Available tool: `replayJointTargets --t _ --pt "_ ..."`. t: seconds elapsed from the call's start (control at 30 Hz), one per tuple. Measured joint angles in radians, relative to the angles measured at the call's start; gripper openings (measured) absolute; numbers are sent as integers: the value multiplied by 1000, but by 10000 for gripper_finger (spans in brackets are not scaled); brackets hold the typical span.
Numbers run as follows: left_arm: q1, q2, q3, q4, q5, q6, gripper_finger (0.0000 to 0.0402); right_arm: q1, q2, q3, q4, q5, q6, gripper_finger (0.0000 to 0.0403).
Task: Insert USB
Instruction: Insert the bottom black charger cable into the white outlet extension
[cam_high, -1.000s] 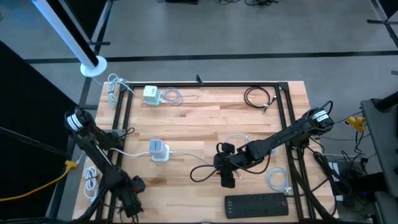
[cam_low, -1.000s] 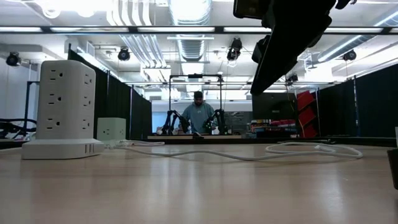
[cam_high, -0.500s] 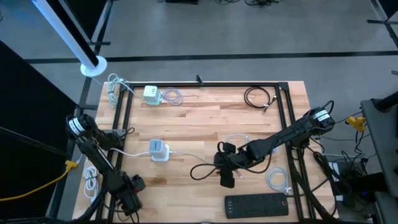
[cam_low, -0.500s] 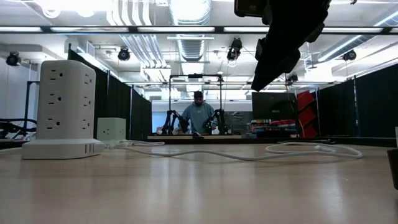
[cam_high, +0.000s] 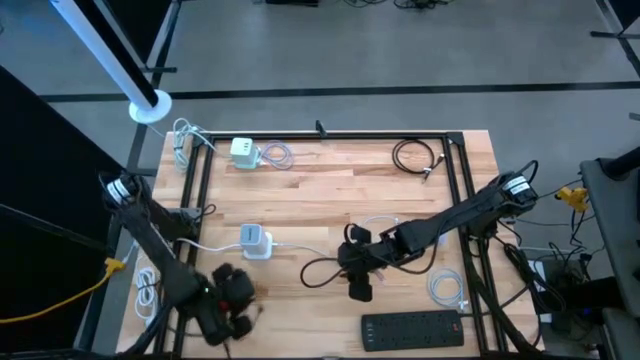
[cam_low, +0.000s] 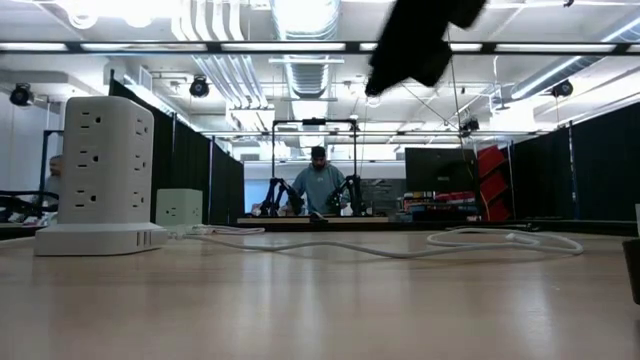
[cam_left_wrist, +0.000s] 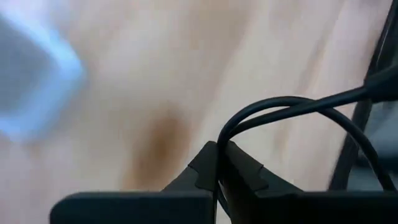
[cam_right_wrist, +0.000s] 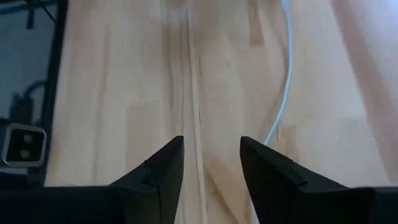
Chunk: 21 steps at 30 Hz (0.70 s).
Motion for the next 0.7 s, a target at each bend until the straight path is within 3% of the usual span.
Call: replayJointTargets --t 0.17,0.33,0.57,0.7 --pt "92 -136 7 23 -293 52 0 -19 0 98 15 1 -100 121" --pt "167 -247 4 135 -461 211 0 -38 -1 160 88 64 -186 100" --pt "247 -314 3 468 -484 596 0 -93 -1 187 336 78 -122 74" --pt "274 -315 3 603 -445 736 0 -129 -1 218 344 78 -39 69"
